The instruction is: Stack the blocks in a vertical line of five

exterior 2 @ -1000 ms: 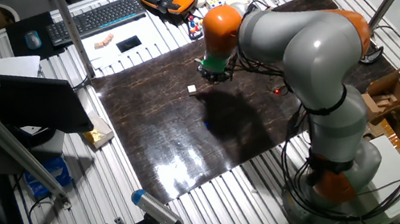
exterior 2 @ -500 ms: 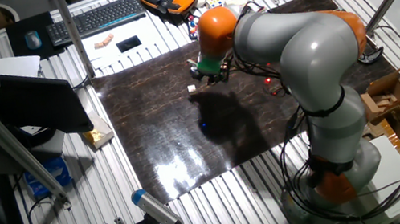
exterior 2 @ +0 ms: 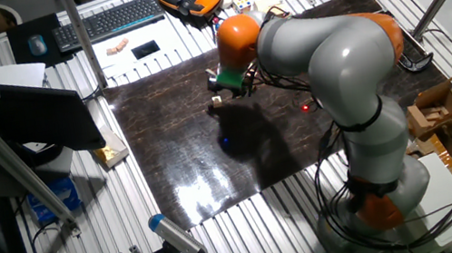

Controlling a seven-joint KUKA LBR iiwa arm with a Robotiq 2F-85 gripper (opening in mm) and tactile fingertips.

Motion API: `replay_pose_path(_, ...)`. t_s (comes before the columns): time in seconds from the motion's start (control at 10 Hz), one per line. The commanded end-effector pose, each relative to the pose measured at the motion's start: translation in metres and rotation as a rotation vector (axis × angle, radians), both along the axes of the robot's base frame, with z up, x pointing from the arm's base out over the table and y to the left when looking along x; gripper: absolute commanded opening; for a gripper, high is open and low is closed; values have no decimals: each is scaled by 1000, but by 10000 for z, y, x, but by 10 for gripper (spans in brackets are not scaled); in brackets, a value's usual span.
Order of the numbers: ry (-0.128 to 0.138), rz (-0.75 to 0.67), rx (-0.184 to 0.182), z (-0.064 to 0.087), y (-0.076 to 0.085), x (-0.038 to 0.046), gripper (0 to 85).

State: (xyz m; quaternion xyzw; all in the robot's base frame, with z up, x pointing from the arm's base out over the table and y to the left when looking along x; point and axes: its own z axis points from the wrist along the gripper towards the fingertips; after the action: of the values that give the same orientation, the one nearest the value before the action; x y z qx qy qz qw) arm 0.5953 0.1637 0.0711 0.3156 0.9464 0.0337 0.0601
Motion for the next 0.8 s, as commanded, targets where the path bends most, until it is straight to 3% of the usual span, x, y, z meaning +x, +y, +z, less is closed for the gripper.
replay_pose_path(0.0,0,8,-4,-26,45,16,630)
replay_pose_path(0.3,-4,100,-52,-102,150,55,610)
replay_pose_path(0.7,-1,362,-72,-120,87,61,570)
